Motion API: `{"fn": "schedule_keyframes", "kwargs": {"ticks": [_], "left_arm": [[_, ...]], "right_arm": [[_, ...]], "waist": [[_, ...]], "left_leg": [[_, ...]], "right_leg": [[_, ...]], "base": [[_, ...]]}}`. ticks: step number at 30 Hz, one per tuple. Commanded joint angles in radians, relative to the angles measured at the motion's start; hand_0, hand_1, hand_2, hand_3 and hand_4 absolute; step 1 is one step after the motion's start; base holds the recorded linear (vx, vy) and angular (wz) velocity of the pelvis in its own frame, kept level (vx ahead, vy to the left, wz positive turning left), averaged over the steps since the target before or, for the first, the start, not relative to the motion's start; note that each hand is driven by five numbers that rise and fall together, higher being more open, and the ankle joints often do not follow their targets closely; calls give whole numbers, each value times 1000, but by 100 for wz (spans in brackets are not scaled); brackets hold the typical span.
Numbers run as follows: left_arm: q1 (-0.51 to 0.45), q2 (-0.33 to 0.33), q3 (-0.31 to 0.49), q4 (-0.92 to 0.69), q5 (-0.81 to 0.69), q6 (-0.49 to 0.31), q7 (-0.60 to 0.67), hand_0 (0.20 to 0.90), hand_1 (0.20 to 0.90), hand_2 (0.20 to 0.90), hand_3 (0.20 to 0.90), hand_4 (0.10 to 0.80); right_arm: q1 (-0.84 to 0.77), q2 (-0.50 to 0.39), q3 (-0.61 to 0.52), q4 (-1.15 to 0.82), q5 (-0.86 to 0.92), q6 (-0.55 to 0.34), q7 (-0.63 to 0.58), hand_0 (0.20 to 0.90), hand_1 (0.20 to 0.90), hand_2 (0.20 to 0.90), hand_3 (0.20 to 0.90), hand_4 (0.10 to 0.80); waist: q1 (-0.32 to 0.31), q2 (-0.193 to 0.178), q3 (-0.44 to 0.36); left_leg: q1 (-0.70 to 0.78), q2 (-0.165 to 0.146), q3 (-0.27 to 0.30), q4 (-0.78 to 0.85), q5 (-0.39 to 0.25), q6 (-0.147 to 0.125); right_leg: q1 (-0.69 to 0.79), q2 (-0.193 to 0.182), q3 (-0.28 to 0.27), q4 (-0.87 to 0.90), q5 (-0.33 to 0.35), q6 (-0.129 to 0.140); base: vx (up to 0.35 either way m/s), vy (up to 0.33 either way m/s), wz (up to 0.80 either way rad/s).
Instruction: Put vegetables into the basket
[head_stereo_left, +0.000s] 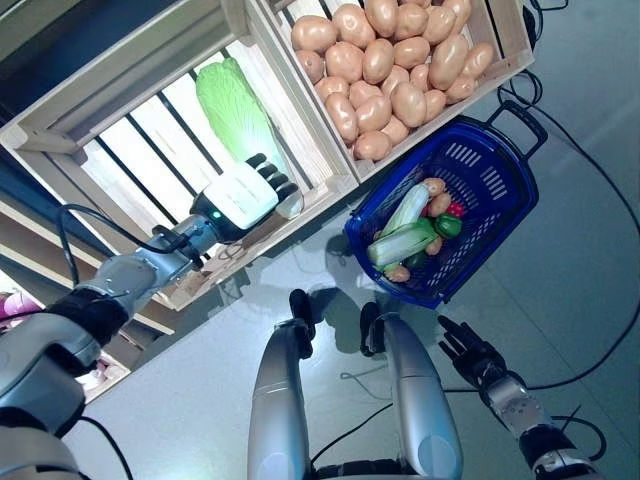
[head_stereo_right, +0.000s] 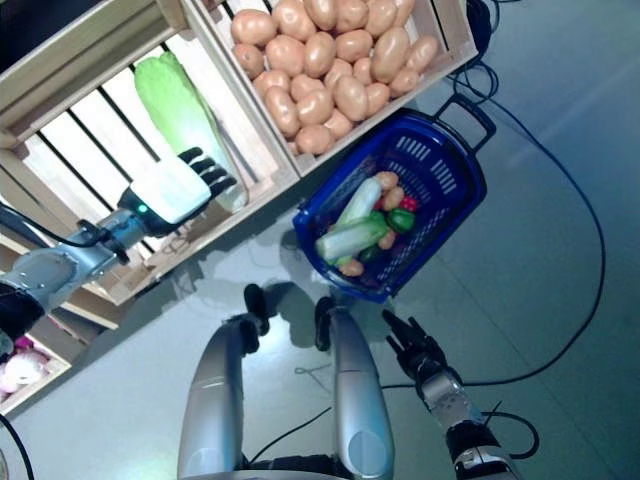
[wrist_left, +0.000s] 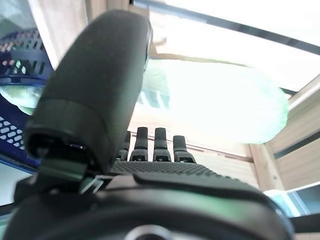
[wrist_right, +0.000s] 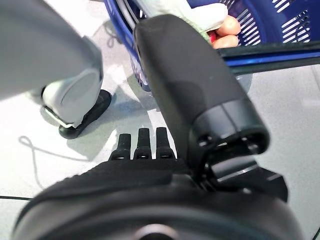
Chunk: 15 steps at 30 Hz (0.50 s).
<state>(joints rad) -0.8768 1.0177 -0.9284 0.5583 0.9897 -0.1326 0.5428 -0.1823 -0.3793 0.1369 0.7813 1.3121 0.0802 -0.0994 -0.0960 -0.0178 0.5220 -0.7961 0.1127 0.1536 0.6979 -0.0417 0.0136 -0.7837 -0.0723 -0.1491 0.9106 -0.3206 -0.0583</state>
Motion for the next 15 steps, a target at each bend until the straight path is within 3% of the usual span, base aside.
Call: {"fn": "schedule_keyframes", "kwargs": {"ticks": [1, 5, 15], "left_arm": [[-104, 27, 128, -17, 36, 37, 156, 900, 900, 900, 900, 800], [-117, -3, 132, -6, 59, 5, 203, 900, 900, 900, 900, 800], [-199, -27, 78, 27, 57, 39, 126, 900, 900, 900, 900, 800]], "right_arm": [[61, -38, -1, -68, 23, 9, -30, 900, 900, 900, 900, 800], [62, -22, 4, -64, 14, 4, -27, 900, 900, 900, 900, 800], [36, -37, -10, -3, 7, -14, 29, 900, 900, 900, 900, 800]], "waist": [[-18, -7, -2], [-24, 0, -2], [-47, 6, -2]], "left_leg": [[38, 7, 19, 110, -186, 9], [28, 0, 19, 110, -191, 1], [24, -1, 36, 91, -182, -4]], "right_leg": [[46, -4, -5, -52, 65, 23], [27, -6, 7, -45, 66, 31], [7, -5, 29, -63, 86, 43]], "base": [[0, 0, 0], [-4, 11, 0], [-1, 25, -2]]}}
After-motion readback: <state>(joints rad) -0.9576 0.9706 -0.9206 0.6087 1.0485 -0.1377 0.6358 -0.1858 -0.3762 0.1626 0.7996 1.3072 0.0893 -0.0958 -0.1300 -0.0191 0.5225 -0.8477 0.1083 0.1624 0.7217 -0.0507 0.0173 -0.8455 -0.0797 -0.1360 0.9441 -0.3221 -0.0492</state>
